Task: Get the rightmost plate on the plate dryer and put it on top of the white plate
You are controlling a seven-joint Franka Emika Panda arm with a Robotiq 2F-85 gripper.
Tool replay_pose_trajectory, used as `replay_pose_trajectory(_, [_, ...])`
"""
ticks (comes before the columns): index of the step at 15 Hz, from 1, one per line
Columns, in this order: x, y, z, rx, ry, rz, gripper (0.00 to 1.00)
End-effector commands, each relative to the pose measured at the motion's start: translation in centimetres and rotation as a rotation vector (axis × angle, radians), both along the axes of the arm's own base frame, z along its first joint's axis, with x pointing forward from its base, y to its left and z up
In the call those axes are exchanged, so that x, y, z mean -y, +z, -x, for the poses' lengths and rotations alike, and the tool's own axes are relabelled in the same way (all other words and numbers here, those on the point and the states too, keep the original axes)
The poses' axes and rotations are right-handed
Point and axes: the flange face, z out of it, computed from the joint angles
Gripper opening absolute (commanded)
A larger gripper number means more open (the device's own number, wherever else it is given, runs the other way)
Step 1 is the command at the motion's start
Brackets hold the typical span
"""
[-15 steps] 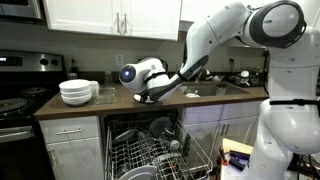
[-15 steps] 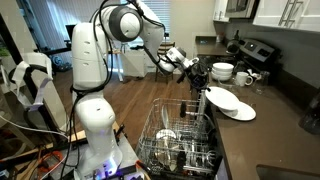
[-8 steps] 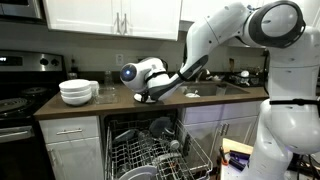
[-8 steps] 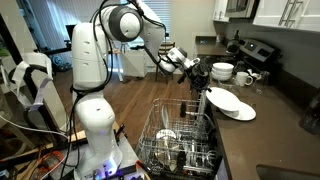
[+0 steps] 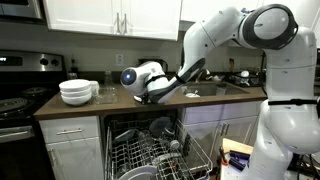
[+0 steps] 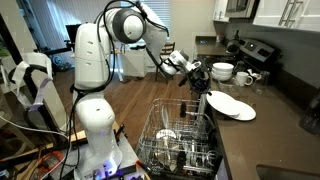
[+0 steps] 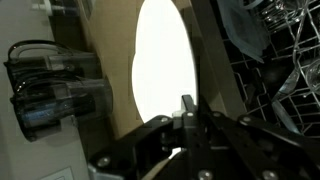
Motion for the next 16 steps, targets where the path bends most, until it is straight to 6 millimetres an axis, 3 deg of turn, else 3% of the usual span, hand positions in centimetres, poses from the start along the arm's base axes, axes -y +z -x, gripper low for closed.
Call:
replay_pose_trajectory(1, [1.1,0.6,-1.7,-0.007,0.035,0.007,0.06])
replay_pose_trajectory(16, [5.0,-0.1,-5.9,-0.029,0.083,-0.005,0.06])
